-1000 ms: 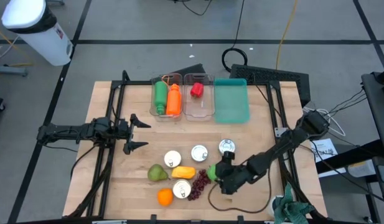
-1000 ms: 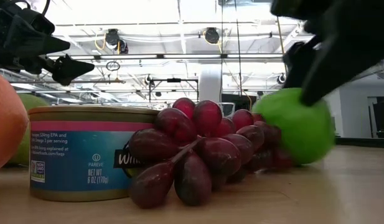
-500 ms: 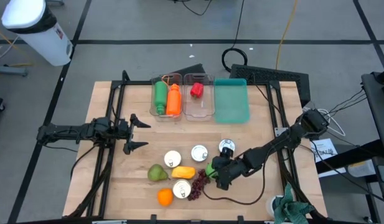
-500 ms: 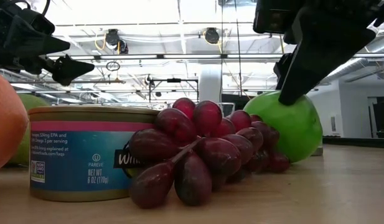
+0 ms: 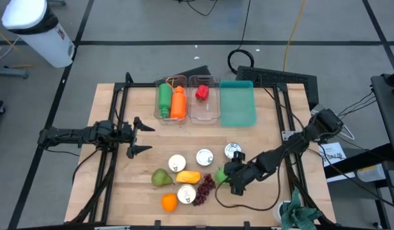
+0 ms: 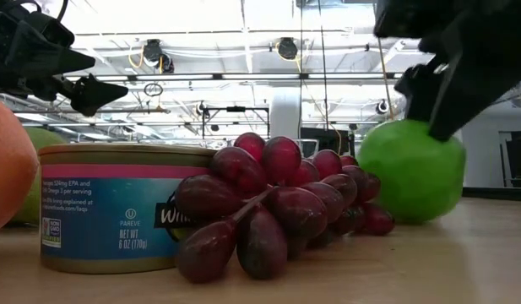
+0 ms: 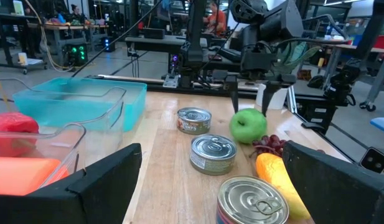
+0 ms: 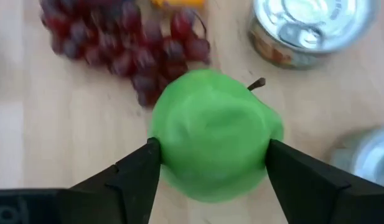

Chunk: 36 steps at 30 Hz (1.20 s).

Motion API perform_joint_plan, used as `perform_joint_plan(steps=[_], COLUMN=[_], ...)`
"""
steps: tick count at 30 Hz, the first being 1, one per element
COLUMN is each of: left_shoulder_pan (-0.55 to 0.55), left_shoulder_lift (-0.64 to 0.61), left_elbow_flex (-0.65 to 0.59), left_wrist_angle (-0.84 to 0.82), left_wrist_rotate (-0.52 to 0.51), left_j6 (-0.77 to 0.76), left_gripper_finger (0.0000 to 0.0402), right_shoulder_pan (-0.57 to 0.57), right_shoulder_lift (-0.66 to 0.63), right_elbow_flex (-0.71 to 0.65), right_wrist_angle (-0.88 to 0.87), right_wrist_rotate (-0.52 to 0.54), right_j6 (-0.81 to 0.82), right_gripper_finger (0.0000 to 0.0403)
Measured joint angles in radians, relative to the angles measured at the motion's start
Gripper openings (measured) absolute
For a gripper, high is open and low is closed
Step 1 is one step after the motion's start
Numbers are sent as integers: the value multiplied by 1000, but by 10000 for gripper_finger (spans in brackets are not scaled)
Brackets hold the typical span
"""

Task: Pick & Place Food Item
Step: Put the apple into the right transparent bin

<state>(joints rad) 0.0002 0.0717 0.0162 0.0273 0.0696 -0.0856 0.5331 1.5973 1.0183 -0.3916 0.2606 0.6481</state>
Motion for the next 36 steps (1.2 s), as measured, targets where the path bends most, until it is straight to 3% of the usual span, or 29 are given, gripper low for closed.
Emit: perform_joint_plan(steps=[6, 13, 18, 26, 32, 36], left_shoulder_pan=[0, 0, 0, 0, 0, 0], left_shoulder_lift=[0, 0, 0, 0, 0, 0], left_elbow_flex=[0, 0, 0, 0, 0, 0], left_wrist_angle=[0, 0, 0, 0, 0, 0], left_wrist_rotate=[0, 0, 0, 0, 0, 0], left_j6=[0, 0, 0, 0, 0, 0], left_gripper_finger=[399, 399, 399, 399, 399, 399], right_shoulder_pan=[34, 70, 79, 77, 80, 79], right_shoulder_lift=[-85, -89, -88, -95, -92, -90], right_elbow_flex=[3, -5, -111, -317, -366, -368], right_wrist_angle=[14, 12, 174, 452, 594, 615], right_wrist_rotate=[119, 145, 245, 213, 184, 122], right_j6=[-36, -37, -94, -117, -108, -118], right_gripper_finger=[258, 257, 256, 257, 259, 281])
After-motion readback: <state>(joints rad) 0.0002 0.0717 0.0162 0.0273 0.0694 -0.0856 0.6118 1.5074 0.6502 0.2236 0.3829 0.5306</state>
